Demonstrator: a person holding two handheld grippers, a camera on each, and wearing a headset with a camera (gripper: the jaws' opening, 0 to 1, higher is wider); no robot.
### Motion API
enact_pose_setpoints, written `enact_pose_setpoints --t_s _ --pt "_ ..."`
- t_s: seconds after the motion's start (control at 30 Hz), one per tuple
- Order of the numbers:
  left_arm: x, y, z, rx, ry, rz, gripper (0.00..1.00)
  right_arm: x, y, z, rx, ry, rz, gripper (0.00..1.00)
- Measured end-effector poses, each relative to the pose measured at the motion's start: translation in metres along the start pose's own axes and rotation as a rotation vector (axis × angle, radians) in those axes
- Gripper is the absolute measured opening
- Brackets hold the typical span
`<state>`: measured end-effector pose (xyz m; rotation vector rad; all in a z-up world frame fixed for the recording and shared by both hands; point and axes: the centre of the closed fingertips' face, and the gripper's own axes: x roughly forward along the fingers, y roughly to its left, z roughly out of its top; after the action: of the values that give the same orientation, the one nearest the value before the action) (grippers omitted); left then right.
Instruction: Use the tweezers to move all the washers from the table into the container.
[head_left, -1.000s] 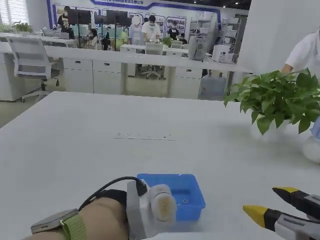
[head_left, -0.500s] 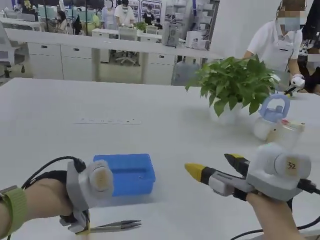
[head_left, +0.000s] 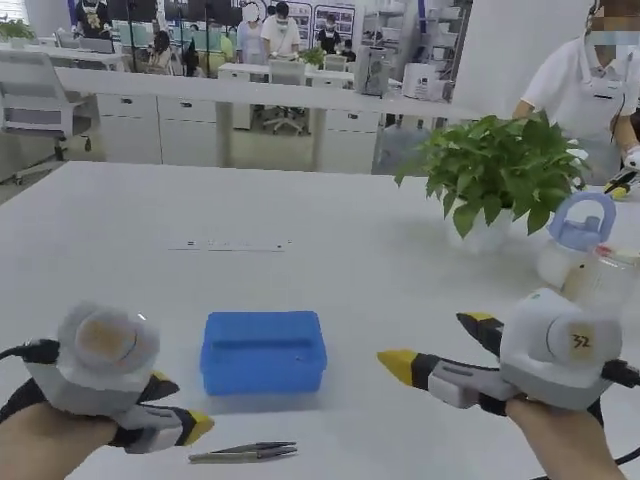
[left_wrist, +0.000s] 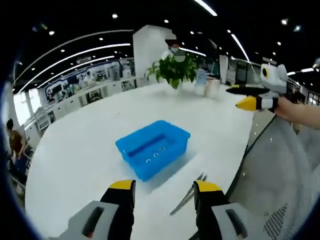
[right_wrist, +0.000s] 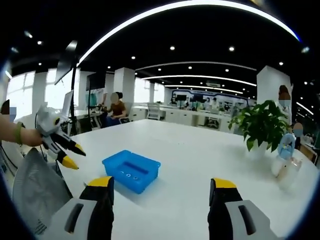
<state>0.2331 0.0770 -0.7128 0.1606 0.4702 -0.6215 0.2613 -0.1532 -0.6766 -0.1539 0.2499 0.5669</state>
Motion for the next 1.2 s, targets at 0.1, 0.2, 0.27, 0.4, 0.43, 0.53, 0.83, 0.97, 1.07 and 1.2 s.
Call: enact_pose_setpoints --t_s 0.1,0.2,0.27,0.4,0.43,0.53,0.83,0.97,1.07,1.2 --pt "-0.011 0.001 0.013 -0.079 -0.122 0.096 0.76 -0.003 -0.003 0.004 -0.015 -0.023 -0.019 0.76" --pt "-0.015 0.012 0.015 -0.059 -0.176 0.194 0.94 -0.007 -0.01 0.003 0.047 -0.037 -0.042 0.76" --pt "-0.017 0.018 0.021 -0.042 -0.203 0.231 0.99 -0.01 -0.016 0.004 0.078 -0.048 -0.07 0.75" --pt "-0.029 0.024 0.046 -0.03 -0.364 0.284 0.99 -0.014 -0.022 0.01 0.096 -0.086 -0.1 0.75" --pt "-0.03 0.025 0.05 -0.036 -0.393 0.284 0.99 -0.015 -0.022 0.01 0.095 -0.088 -0.1 0.74" --pt "-0.035 0.03 0.05 -0.072 -0.418 0.296 0.99 -0.017 -0.021 0.012 0.102 -0.102 -0.098 0.71" --pt "-0.026 0.031 0.044 -0.053 -0.365 0.282 0.99 -0.012 -0.018 0.012 0.068 -0.087 -0.105 0.69" --pt "-0.028 0.035 0.038 -0.067 -0.351 0.294 0.99 -0.01 -0.018 0.005 0.079 -0.055 -0.098 0.69" --pt "-0.026 0.041 0.037 -0.066 -0.338 0.301 0.99 -0.008 -0.019 0.005 0.089 -0.045 -0.104 0.68" --pt "-0.026 0.042 0.033 -0.103 -0.338 0.277 0.99 -0.007 -0.016 0.003 0.078 -0.029 -0.116 0.68"
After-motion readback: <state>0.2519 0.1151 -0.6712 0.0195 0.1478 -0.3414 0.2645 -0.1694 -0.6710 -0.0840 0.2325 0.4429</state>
